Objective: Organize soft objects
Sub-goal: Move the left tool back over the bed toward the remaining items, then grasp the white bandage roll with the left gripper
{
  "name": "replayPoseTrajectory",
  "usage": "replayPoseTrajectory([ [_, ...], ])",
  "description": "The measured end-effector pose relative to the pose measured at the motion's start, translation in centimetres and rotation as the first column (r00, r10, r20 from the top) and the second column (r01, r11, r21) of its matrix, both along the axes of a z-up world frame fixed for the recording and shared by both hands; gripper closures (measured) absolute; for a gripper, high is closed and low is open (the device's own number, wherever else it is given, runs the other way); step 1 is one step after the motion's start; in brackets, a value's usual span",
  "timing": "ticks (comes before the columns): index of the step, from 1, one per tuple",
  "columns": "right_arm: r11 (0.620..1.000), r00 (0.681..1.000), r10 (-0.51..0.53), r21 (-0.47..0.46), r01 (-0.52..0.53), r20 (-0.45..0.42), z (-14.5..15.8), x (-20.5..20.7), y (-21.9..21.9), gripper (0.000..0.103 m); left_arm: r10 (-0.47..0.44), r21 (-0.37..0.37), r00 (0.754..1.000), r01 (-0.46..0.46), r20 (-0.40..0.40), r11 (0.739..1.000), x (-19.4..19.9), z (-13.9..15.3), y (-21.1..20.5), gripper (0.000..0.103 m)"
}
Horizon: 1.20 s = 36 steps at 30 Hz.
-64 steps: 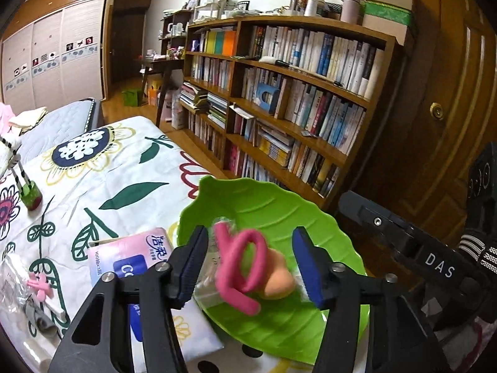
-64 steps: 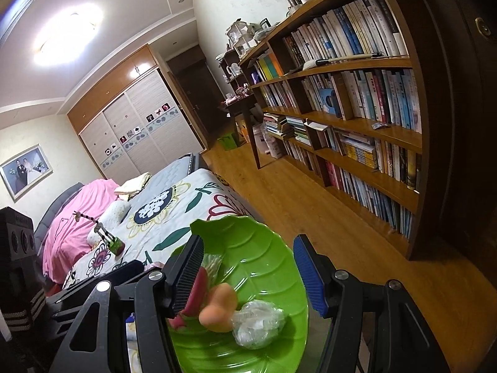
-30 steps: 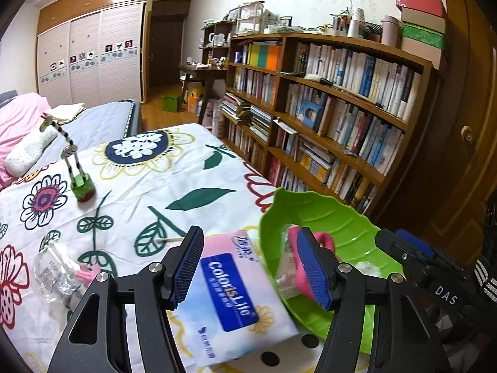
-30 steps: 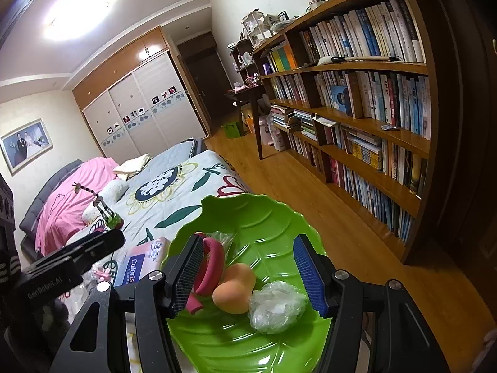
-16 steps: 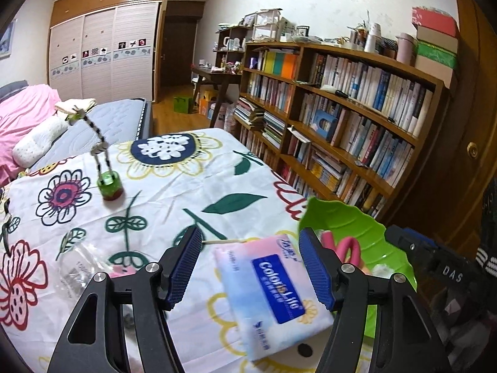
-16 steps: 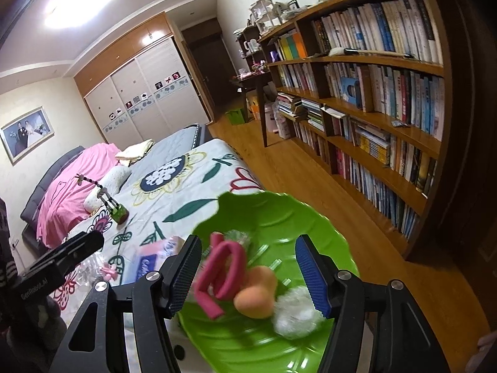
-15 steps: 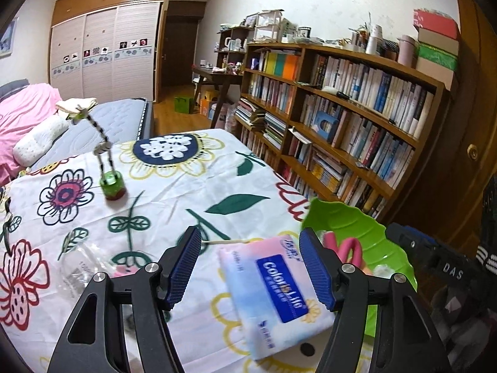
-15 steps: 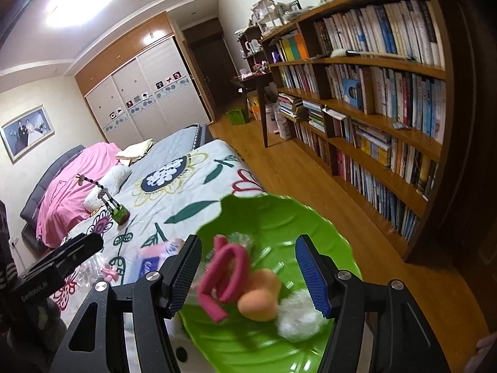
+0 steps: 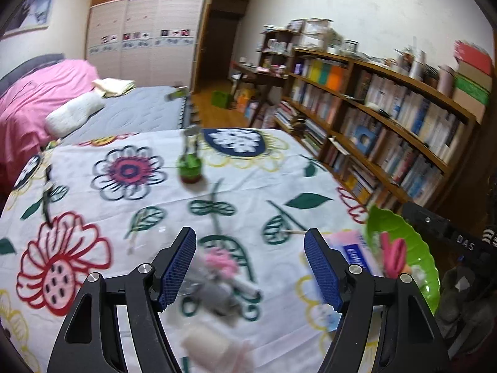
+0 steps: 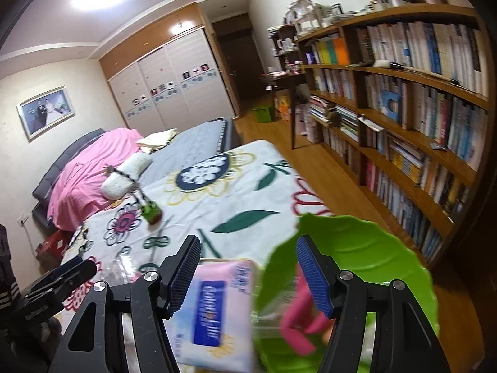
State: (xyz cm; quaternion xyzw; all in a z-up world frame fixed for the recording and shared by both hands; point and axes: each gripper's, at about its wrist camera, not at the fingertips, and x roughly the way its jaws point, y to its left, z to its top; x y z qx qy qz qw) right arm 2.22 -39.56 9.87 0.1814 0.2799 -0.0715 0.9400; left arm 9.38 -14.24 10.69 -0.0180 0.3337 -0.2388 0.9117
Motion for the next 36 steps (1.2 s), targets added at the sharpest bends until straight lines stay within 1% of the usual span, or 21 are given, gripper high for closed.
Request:
replayPoseTrajectory([
  [5, 0.998, 0.998, 0.065, -0.010, -0.065, 0.012, 0.3, 0.9, 2.7, 0.033, 0.055, -0.028, 0.998, -0.055, -0.016, 0.998, 0.5, -0.3, 3.5, 0.025],
  [10, 0.992, 0.992, 0.124, -0.017, -0.124, 0.001, 0.1, 1.7, 5.1, 0.033, 0.086, -0.024, 0.996, -0.087, -0.036, 0.996, 0.8, -1.2, 5.5, 0.025],
  [16, 0.982, 0.982, 0.188, -0.018, -0.188, -0.016, -0.6, 2.1, 7.9, 0.033, 0.079, -0.001, 0.994, -0.079, -0.075, 0.997, 0.6, -2.8, 6.5, 0.025],
  [19, 0.975, 0.975, 0.222, -0.021, -0.223, -0.029, -1.0, 2.5, 9.3, 0.033, 0.059, 0.010, 0.994, -0.058, -0.095, 0.998, 0.2, -3.4, 6.4, 0.025],
  [24, 0.961, 0.960, 0.273, -0.017, -0.274, -0.057, -1.9, 3.0, 11.0, 0.033, -0.003, 0.068, 0.993, 0.011, -0.120, 0.998, -1.2, -5.1, 5.7, 0.025],
  [27, 0.953, 0.950, 0.301, -0.009, -0.303, -0.077, -2.4, 3.4, 12.0, 0.033, -0.049, 0.109, 0.988, 0.065, -0.146, 0.992, -2.2, -6.6, 4.9, 0.025],
  [30, 0.943, 0.940, 0.330, -0.012, -0.332, -0.092, -2.8, 3.7, 13.0, 0.033, -0.090, 0.132, 0.984, 0.111, -0.157, 0.985, -3.0, -7.5, 3.9, 0.025],
  [36, 0.909, 0.901, 0.410, -0.014, -0.416, -0.143, -3.8, 4.6, 15.4, 0.033, -0.103, 0.131, 0.985, 0.121, -0.135, 0.984, -3.1, -7.8, 3.7, 0.025],
])
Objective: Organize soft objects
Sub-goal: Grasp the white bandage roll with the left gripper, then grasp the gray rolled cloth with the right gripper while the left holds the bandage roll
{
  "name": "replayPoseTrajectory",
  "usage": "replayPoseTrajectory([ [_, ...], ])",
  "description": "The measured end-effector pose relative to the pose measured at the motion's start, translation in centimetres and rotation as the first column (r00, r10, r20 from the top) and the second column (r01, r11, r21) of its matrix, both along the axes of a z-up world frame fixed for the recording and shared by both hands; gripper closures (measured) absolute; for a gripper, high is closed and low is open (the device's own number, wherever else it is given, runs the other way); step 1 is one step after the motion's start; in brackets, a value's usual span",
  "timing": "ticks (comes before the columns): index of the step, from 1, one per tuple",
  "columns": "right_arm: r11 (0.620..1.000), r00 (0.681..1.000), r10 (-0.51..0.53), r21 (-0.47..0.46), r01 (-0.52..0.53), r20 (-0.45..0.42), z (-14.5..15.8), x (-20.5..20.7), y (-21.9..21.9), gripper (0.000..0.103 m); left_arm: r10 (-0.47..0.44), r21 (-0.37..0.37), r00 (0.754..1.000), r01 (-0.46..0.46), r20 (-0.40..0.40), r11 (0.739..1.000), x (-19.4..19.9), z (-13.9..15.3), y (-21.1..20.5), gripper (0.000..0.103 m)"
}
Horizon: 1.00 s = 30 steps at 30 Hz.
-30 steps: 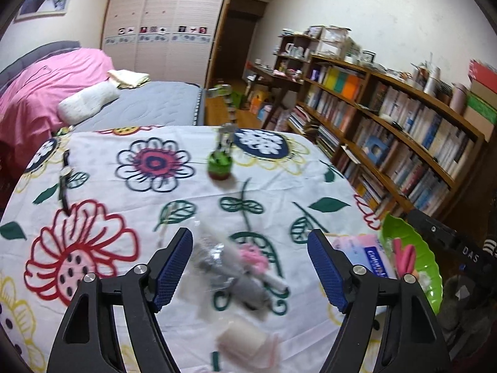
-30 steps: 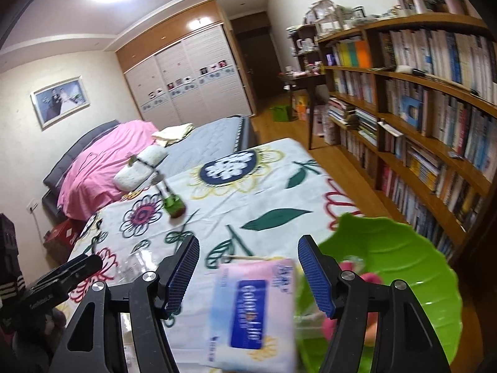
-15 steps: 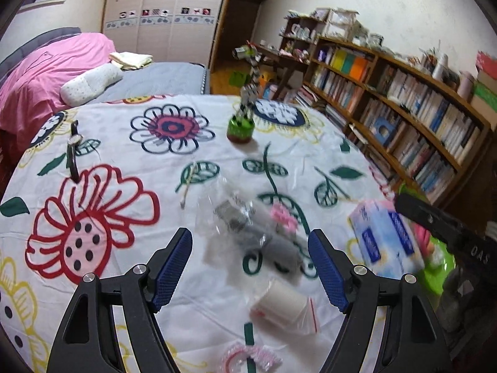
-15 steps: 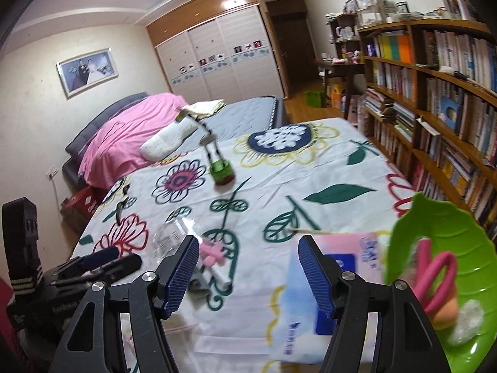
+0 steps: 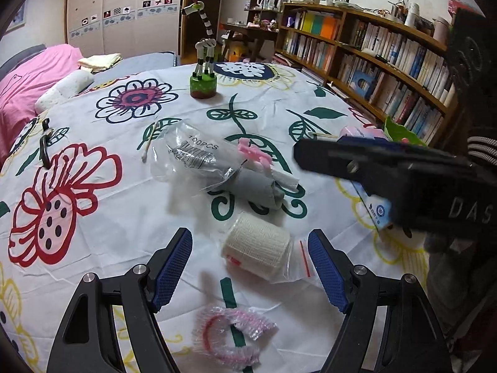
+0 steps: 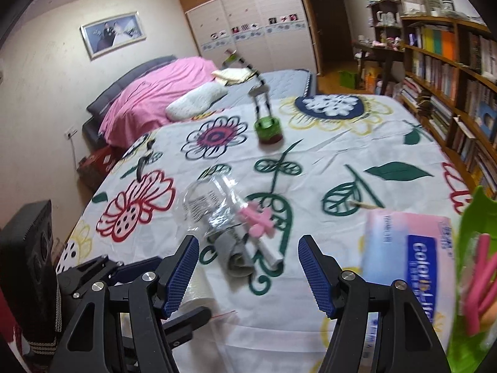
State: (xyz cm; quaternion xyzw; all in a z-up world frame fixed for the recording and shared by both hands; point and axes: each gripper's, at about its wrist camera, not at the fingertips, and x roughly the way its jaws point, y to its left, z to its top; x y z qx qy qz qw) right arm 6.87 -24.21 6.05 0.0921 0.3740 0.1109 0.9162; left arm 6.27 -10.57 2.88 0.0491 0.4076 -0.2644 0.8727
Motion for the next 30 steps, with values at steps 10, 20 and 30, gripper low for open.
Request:
replayPoseTrajectory([
  [10, 0.998, 0.996, 0.052, 0.035, -0.050, -0.078, -1.3, 1.9, 0.8, 0.033, -0.026, -0.031, 1.000, 0.025, -0.009, 0.999, 0.3, -0.3, 0.9, 0.054],
  [20, 0.997, 0.993, 0.081, 0.007, -0.080, -0.086, -1.5, 2.3, 1.6, 0.049, 0.077, -0.066, 0.995, -0.073, 0.061, 0.995, 1.3, 2.4, 4.6, 0.054],
  [30, 0.994, 0.989, 0.106, -0.028, -0.110, -0.105, -3.0, 3.1, 3.6, 0.053, 0.136, -0.096, 0.987, -0.128, 0.083, 0.987, 1.7, 3.5, 6.7, 0.054],
])
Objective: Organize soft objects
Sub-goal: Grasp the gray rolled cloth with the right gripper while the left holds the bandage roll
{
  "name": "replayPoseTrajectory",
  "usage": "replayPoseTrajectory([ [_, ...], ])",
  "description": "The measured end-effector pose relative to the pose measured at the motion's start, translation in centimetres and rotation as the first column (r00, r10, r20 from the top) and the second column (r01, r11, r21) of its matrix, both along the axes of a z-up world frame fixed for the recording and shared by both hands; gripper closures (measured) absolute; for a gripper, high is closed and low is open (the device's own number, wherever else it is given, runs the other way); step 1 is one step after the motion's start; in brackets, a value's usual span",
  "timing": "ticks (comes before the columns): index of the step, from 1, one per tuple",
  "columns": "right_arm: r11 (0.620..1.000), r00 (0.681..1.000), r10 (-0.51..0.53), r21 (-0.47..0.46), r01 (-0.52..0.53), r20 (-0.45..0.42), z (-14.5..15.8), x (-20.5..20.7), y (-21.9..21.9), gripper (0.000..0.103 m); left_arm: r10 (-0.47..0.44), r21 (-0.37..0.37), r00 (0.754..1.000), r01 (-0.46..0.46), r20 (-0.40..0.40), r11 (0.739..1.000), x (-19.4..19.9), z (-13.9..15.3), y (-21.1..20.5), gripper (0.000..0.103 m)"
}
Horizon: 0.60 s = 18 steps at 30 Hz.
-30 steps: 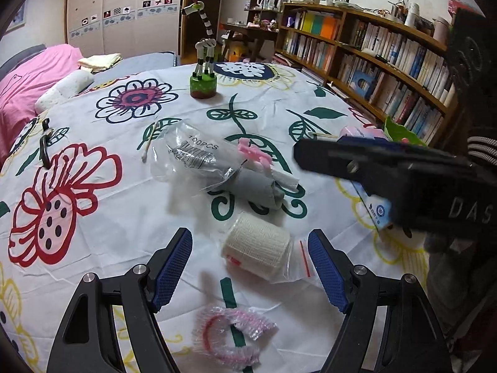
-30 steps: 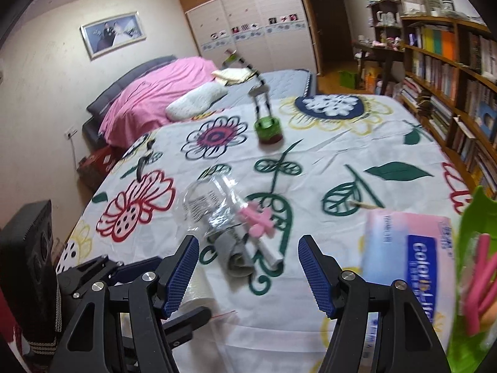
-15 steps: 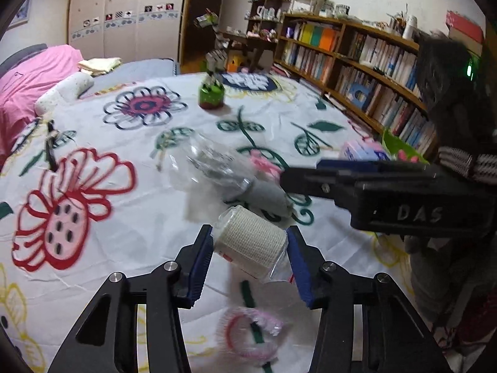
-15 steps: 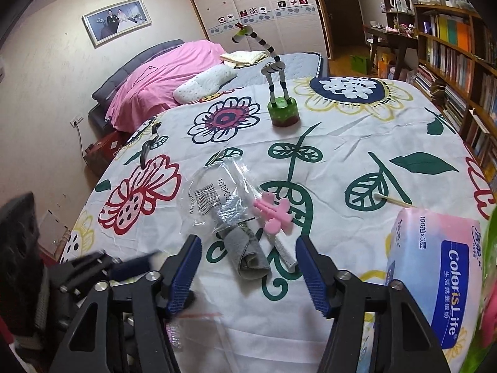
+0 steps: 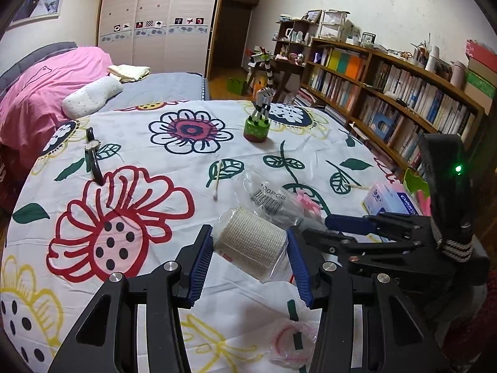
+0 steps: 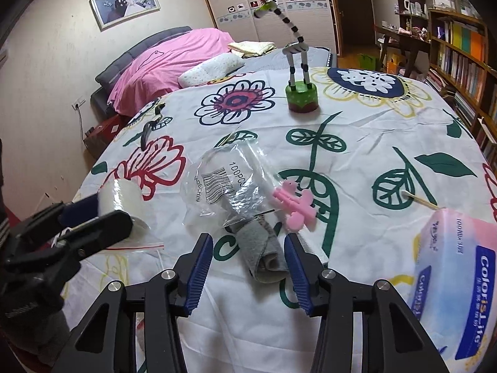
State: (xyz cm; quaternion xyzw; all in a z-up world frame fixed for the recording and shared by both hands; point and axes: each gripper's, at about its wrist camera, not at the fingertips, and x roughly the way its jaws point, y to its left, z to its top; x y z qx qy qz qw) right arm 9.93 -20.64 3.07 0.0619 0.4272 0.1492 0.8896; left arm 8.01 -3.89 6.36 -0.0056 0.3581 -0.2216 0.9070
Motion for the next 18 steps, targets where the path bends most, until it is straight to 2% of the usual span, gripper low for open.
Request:
replayPoseTrajectory([
  [11, 0.998, 1.000, 0.000, -0.062, -0.001, -0.007, -1.5, 1.0, 0.6, 0.060, 0.027, -0.008, 1.000, -0.027, -0.012, 1.000, 0.3, 0.0, 0.4, 0.054],
  [15, 0.993, 1.000, 0.014, -0.122, -0.012, 0.021, -1.6, 0.4, 1.2, 0.070, 0.032, -0.008, 0.999, -0.032, -0.019, 0.999, 0.4, -0.1, 0.4, 0.054],
  [18, 0.993, 1.000, 0.021, -0.119, -0.020, 0.014, -1.5, 0.1, 1.1, 0.074, 0.035, -0.012, 0.999, -0.035, -0.020, 0.999, 0.5, -0.1, 0.5, 0.054],
])
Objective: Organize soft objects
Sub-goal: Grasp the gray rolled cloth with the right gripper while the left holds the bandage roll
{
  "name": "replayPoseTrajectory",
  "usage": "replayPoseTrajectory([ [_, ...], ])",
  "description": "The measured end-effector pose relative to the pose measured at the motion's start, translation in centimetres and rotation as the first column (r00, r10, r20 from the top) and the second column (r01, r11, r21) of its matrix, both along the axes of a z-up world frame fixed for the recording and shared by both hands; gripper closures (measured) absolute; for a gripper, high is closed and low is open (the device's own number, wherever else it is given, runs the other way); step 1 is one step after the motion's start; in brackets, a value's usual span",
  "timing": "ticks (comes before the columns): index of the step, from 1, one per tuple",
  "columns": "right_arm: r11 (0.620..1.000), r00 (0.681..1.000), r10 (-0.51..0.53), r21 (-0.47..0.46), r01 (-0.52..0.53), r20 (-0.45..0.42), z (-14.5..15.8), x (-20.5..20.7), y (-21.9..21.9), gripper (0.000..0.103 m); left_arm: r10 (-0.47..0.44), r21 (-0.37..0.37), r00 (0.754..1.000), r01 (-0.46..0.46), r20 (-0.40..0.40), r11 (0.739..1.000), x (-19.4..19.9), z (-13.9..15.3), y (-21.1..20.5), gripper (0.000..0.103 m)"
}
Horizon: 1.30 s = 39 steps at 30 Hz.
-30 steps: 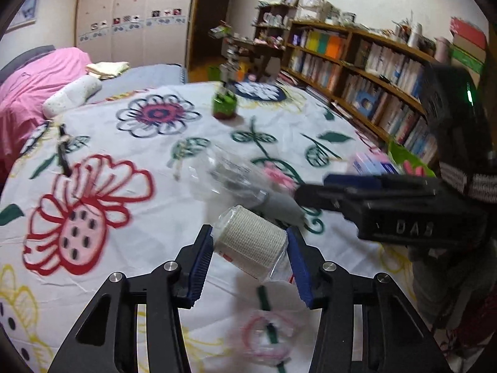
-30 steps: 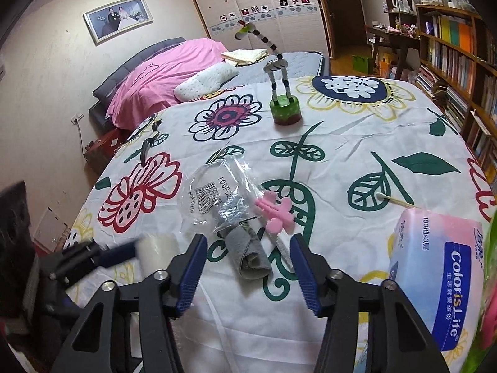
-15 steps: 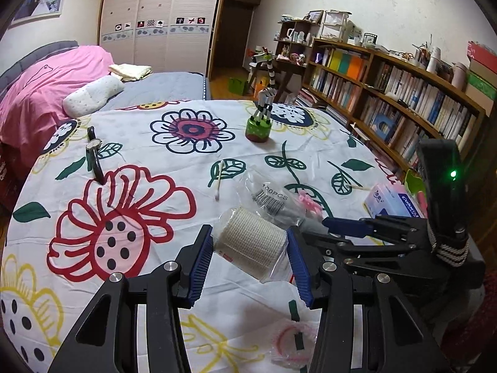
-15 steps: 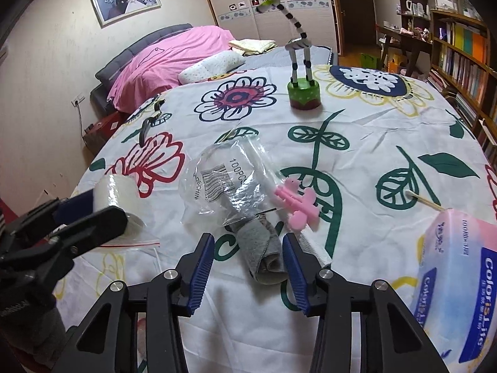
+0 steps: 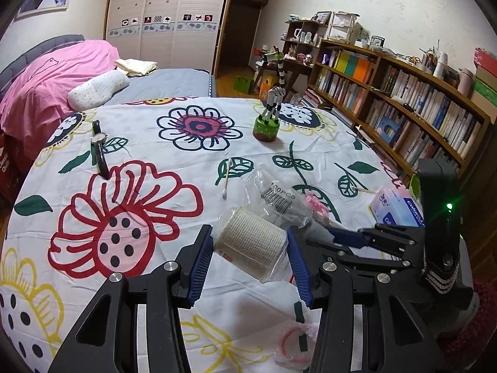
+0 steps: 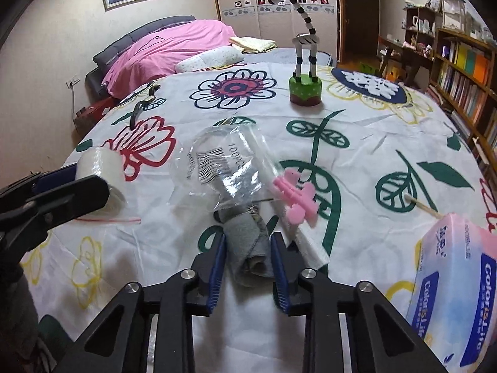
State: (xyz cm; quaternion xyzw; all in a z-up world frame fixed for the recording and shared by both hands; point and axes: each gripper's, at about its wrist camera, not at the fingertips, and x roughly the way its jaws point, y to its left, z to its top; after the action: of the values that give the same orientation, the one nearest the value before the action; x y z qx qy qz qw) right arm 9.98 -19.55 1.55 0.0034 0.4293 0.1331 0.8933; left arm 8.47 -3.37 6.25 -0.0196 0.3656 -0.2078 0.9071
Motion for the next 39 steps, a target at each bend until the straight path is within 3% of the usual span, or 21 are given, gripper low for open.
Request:
replayPoseTrajectory([
  [14, 0.992, 0.996, 0.072, 0.105, -0.067, -0.045, 0.6, -4.1, 0.2, 0.074, 0.030, -0.032, 0.999, -0.029, 0.026, 0.999, -0.2, 1.3, 1.2, 0.054],
  [25, 0.985, 0.998, 0.070, 0.161, -0.069, -0.002, 2.8, -6.2, -0.4, 0.075, 0.040, -0.051, 0.998, -0.038, 0.055, 0.998, -0.8, 2.5, 1.6, 0.054],
  [34, 0.988, 0.996, 0.087, 0.128, -0.084, -0.022, 1.6, -6.3, 0.4, 0.073, 0.028, -0.048, 0.998, -0.025, 0.059, 0.999, -1.2, 2.6, 1.2, 0.054],
  [37, 0.993, 0.996, 0.086, 0.085, -0.085, -0.014, 1.0, -6.1, 0.9, 0.070, 0.026, -0.048, 0.998, -0.023, 0.060, 0.999, -1.2, 2.5, 1.2, 0.054],
  [39, 0.994, 0.996, 0.084, 0.069, -0.083, -0.022, 0.4, -5.8, 1.2, 0.063, 0.025, -0.047, 0.998, -0.022, 0.061, 0.999, -1.2, 2.5, 1.2, 0.054],
])
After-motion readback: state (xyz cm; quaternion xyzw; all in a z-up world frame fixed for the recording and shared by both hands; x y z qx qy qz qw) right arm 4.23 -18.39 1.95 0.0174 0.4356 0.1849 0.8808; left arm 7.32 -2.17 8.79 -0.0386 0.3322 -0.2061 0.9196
